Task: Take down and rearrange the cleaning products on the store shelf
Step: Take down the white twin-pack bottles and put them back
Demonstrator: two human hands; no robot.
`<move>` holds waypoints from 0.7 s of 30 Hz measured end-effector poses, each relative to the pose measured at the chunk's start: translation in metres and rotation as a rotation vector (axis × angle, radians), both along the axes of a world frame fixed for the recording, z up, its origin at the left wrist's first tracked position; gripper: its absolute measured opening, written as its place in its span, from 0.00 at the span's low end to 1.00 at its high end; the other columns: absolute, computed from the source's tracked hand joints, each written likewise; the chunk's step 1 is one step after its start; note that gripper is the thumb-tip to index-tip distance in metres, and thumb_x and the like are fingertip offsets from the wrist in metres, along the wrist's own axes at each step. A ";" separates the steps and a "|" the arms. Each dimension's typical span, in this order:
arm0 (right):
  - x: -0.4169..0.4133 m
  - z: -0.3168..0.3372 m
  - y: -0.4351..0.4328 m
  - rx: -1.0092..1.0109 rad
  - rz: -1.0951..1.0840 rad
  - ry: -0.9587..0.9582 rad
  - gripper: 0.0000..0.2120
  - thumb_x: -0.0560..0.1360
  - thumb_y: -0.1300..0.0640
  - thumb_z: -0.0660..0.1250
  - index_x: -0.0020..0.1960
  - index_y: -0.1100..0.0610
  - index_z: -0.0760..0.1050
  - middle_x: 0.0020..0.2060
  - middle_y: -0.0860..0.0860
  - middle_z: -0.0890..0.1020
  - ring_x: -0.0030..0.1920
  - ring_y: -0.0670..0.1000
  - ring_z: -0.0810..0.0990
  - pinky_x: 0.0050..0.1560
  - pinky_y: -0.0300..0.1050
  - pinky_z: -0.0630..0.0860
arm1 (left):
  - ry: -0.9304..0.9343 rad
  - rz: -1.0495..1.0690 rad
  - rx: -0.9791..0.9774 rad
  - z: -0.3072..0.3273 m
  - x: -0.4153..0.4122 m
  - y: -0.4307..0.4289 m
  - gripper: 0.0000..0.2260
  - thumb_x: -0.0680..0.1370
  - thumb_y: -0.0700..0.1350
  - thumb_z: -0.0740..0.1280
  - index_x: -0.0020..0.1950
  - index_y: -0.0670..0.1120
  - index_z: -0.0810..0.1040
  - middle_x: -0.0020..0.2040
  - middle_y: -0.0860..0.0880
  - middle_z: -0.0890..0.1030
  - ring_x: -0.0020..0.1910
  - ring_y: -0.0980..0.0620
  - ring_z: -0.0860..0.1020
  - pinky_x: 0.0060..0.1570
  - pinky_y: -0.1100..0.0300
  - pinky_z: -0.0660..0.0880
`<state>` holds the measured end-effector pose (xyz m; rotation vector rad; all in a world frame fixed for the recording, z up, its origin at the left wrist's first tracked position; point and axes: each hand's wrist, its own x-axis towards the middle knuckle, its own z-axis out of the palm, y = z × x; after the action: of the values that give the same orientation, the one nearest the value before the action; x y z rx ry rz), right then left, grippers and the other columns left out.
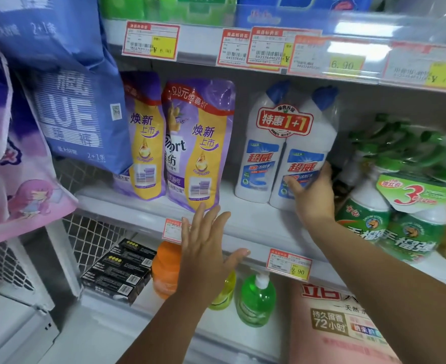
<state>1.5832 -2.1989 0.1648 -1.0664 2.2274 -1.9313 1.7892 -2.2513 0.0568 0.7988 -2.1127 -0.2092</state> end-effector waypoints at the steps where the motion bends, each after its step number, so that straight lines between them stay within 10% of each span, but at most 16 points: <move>1: -0.001 0.000 -0.003 -0.005 -0.007 -0.002 0.25 0.74 0.58 0.74 0.66 0.54 0.66 0.59 0.47 0.79 0.54 0.45 0.77 0.57 0.44 0.72 | -0.004 0.002 0.000 0.000 0.000 0.000 0.31 0.75 0.69 0.56 0.73 0.53 0.67 0.76 0.53 0.65 0.79 0.51 0.52 0.76 0.50 0.40; 14: -0.020 -0.005 -0.023 -0.035 -0.012 -0.071 0.26 0.76 0.61 0.71 0.70 0.54 0.64 0.60 0.46 0.78 0.56 0.46 0.76 0.55 0.41 0.70 | -0.032 -0.014 0.032 0.002 0.001 0.000 0.31 0.74 0.69 0.55 0.72 0.54 0.65 0.76 0.53 0.64 0.79 0.52 0.49 0.75 0.54 0.35; 21: 0.022 0.008 0.019 0.291 0.003 -0.071 0.26 0.79 0.53 0.67 0.73 0.59 0.63 0.68 0.59 0.73 0.66 0.59 0.73 0.68 0.55 0.70 | -0.120 -0.043 0.116 0.022 0.023 0.020 0.34 0.74 0.65 0.58 0.77 0.50 0.62 0.80 0.51 0.57 0.79 0.52 0.49 0.77 0.54 0.47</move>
<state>1.6056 -2.1796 0.1724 -0.9444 2.3682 -1.5512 1.8123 -2.2317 0.0790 0.8525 -2.2487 -0.3168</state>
